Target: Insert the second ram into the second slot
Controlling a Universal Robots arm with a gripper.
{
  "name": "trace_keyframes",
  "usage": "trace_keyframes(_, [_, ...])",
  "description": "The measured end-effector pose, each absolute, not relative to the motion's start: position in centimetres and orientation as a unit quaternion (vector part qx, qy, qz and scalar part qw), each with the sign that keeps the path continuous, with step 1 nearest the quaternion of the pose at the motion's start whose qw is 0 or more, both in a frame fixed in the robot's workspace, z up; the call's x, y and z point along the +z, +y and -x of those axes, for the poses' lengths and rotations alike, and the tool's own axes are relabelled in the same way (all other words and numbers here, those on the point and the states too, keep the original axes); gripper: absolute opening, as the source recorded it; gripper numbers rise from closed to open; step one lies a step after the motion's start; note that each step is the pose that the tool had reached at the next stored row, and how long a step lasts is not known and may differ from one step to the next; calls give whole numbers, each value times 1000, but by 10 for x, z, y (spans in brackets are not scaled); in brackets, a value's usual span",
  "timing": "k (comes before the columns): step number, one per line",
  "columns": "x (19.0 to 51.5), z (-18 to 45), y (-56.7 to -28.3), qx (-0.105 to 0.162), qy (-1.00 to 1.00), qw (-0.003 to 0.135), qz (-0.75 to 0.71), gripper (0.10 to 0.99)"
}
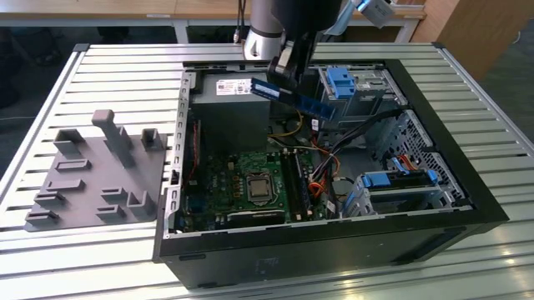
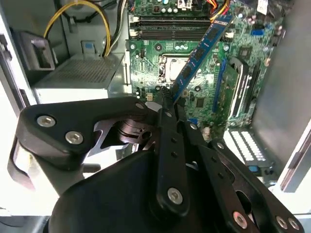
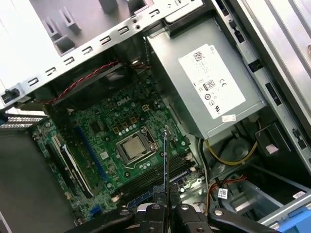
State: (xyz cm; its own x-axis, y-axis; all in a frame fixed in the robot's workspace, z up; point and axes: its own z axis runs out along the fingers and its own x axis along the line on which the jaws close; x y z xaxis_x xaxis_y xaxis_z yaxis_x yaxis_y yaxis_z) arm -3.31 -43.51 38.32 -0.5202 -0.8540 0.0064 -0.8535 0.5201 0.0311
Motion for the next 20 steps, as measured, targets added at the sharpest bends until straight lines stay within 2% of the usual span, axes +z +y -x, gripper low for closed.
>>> trace_keyframes(20, [380, 33, -435, -3, -940, 14, -342, 141])
